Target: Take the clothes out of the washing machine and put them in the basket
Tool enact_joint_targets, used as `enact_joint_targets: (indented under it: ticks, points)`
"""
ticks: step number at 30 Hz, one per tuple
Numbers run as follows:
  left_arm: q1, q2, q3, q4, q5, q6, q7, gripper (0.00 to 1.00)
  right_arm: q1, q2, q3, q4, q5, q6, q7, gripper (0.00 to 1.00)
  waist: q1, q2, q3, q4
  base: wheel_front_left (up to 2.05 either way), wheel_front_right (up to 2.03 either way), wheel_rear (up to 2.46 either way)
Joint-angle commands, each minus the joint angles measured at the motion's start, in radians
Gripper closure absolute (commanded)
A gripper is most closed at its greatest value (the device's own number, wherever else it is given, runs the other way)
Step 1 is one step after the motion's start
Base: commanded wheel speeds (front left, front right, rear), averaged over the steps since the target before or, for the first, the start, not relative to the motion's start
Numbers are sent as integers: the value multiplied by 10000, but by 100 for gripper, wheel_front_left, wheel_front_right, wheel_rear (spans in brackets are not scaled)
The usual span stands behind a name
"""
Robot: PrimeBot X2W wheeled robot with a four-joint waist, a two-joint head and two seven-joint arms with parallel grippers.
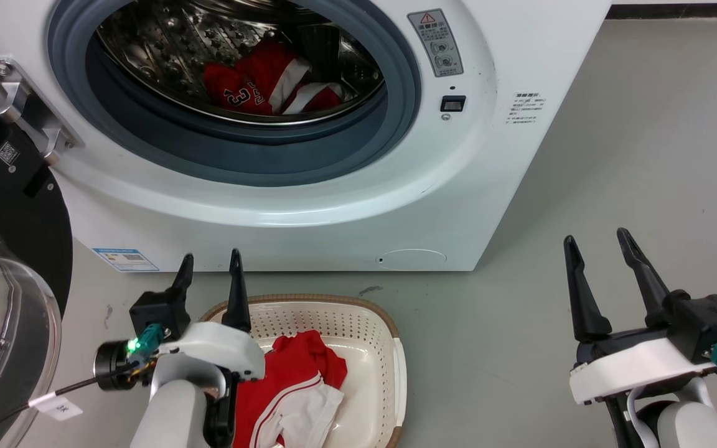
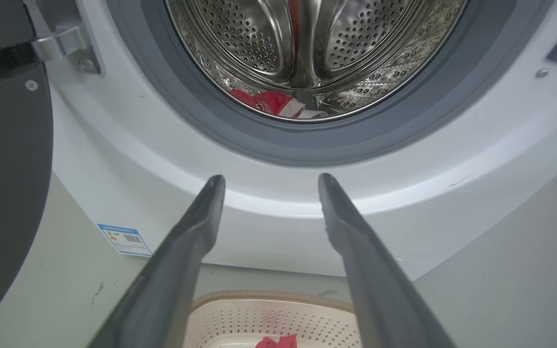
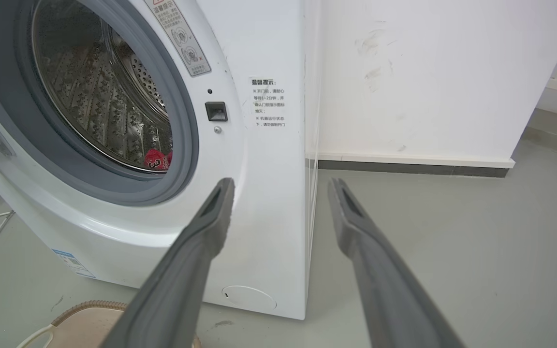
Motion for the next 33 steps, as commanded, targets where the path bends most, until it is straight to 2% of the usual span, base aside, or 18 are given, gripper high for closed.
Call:
enact_joint_targets:
  ticks: [1, 5, 10, 16, 20, 33]
  points:
    - [-156, -15, -71, -319, 151, -15, -21, 0, 146, 3, -34, -134, 9, -7, 49, 0, 2, 0, 17, 25, 0, 0, 0]
    - [-693, -18, -198, -622, 353, -91, -21, 0, 144, 3, -20, -322, 41, -5, 88, 0, 2, 0, 189, 15, 0, 0, 0]
    - [-1855, 82, -159, -344, 521, -251, -21, 0, -105, 4, 117, -514, 78, -5, 121, 0, 2, 0, 661, -166, 0, 0, 0]
    - [-3199, 374, -60, 358, 591, -447, -21, 0, -349, 4, 303, -603, 169, -7, 37, 0, 2, 0, 1302, -526, 0, 0, 0]
    - [-4477, 793, -53, 1342, 627, -641, 64, 0, -588, 4, 474, -565, 295, -5, -103, 0, 2, 0, 1914, -901, 0, 0, 0]
    - [-8537, 2119, -217, 3848, 855, -904, 2271, 0, -1697, 6, 1235, -52, 904, -7, -850, 0, 2, 0, 3875, -2109, 0, 0, 0]
